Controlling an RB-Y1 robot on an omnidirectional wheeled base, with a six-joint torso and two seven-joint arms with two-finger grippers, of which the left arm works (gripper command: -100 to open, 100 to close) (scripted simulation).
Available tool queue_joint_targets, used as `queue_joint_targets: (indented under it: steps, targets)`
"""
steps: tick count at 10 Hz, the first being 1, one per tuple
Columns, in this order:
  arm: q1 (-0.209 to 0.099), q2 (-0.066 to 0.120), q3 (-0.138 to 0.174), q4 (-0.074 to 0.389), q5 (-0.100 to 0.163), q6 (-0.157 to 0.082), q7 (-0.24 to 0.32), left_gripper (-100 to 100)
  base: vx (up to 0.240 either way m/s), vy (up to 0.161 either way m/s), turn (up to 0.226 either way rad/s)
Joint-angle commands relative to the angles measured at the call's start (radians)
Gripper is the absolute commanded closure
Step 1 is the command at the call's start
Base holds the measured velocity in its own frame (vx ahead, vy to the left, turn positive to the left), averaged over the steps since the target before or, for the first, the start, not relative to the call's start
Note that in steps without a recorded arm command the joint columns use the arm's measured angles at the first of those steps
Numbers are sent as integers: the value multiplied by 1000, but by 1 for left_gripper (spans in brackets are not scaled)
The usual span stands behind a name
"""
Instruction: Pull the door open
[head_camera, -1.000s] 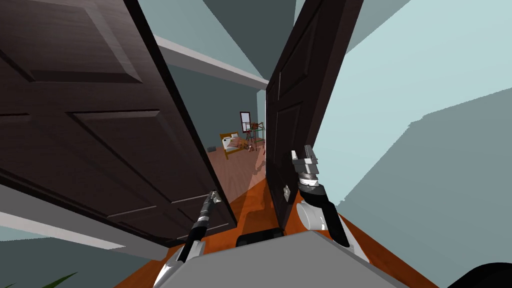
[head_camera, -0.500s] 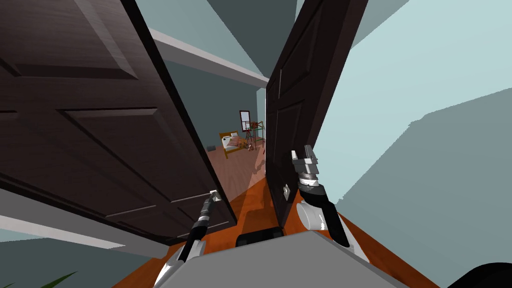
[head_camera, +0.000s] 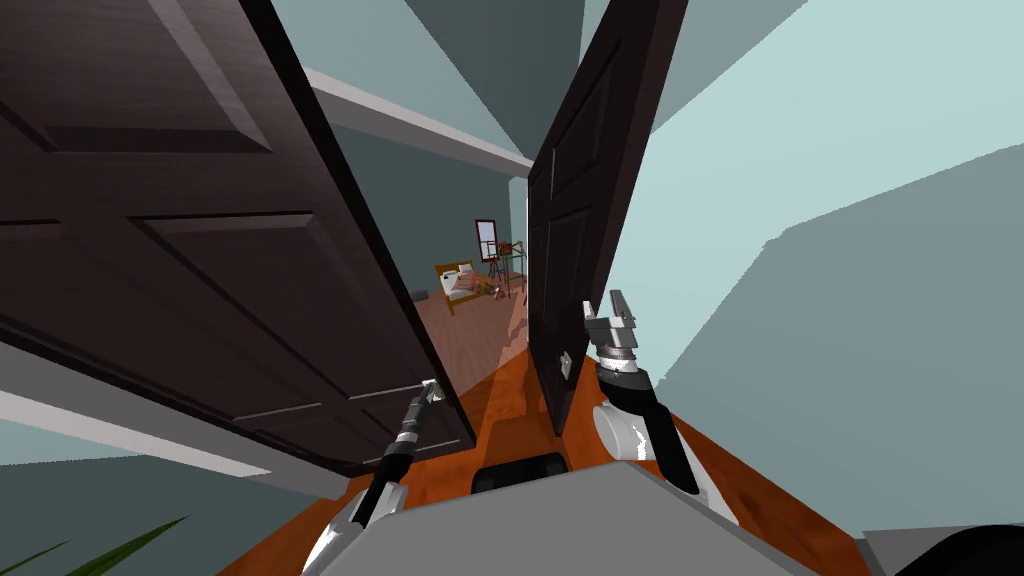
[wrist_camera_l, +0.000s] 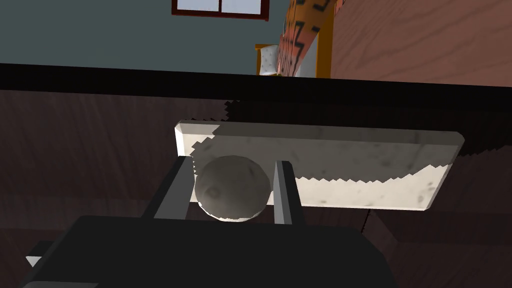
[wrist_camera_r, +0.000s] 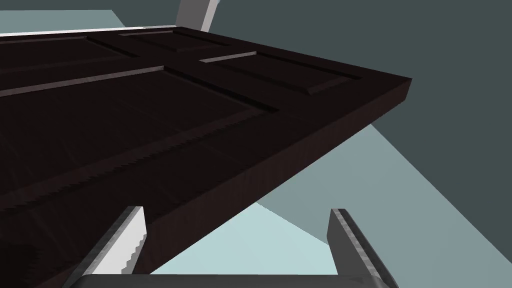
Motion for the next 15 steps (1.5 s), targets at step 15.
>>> queue_joint_targets:
  steps: [15]
  targets:
    - [98,110,-165,-22,-21,-153,113,100,-161,66,-85]
